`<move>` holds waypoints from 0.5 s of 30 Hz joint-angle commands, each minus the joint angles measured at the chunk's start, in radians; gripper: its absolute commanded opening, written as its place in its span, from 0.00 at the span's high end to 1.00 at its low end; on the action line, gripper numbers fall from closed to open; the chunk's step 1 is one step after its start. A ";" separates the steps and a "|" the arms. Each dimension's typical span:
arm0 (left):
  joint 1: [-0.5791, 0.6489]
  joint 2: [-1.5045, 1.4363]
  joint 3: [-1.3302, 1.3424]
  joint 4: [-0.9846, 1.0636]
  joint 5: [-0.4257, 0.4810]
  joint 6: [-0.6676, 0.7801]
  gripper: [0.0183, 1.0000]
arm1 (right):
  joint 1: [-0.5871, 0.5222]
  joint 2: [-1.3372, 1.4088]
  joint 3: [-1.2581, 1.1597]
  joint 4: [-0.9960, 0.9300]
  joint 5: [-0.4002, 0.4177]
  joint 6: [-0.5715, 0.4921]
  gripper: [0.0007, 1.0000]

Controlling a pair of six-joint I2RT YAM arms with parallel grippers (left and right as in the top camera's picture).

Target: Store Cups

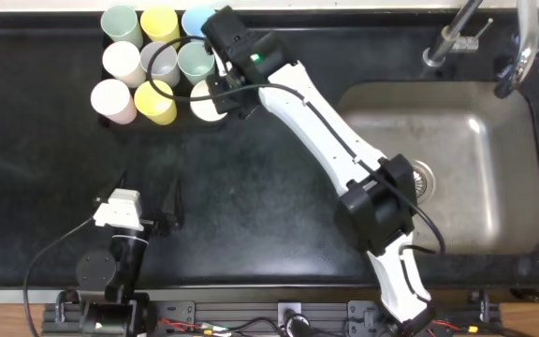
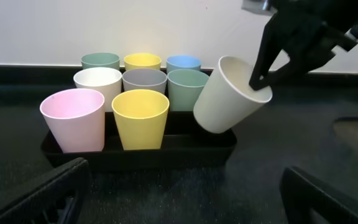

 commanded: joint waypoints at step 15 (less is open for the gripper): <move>0.005 -0.008 -0.001 -0.005 0.010 -0.008 0.00 | 0.048 0.071 0.034 0.056 0.064 0.082 0.96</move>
